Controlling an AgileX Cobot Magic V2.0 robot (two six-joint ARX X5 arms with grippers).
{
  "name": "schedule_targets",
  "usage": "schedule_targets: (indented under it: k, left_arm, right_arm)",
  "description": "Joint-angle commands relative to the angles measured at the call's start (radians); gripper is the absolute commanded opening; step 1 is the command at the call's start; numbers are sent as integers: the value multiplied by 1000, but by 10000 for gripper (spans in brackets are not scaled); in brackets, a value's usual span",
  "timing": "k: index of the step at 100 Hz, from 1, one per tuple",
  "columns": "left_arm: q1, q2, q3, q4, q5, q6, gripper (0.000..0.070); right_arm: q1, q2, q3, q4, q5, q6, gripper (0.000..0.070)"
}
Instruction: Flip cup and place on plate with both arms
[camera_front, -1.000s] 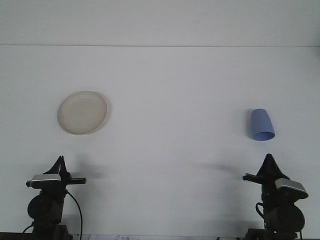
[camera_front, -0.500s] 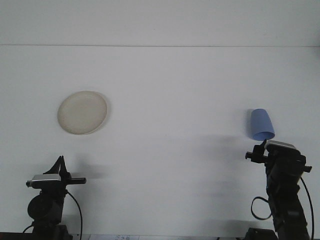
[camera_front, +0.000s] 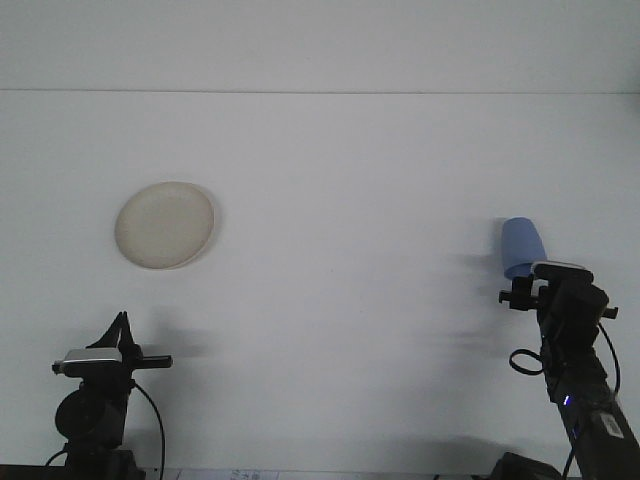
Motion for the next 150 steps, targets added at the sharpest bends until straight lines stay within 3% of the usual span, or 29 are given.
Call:
schedule_targets:
  k: [1,35,44,57,64,80,102,125,150]
  left_arm:
    - [2,-1,-18,10,-2,8,16]
    - [2,-1,-18,10,-2,8,16]
    - [2,-1,-18,10,-2,8,16]
    - [2,-1,-18,10,-2,8,16]
    - [2,-1,-18,10,-2,8,16]
    - [2,-1,-18,10,-2,8,16]
    - [2,-1,-18,10,-2,8,16]
    - [2,-1,-18,10,-2,8,16]
    - [2,-1,-18,10,-2,8,16]
  right_arm:
    - [-19,47,13,76,-19,-33,477]
    - [-82,297,13,496,-153,-31,471]
    - [-82,354,13,588,-188,-23,389]
    - [-81,412,14,694,-237,-23,152]
    - [-81,430,14,734,-248,-21,72]
    - [-81,441,18,780,-255,24,3]
    - [-79,394,35,769,-336,171,3]
    - [-28,118,57,410,-326,283,3]
    - [156,-147,350,-398,-330,265,3]
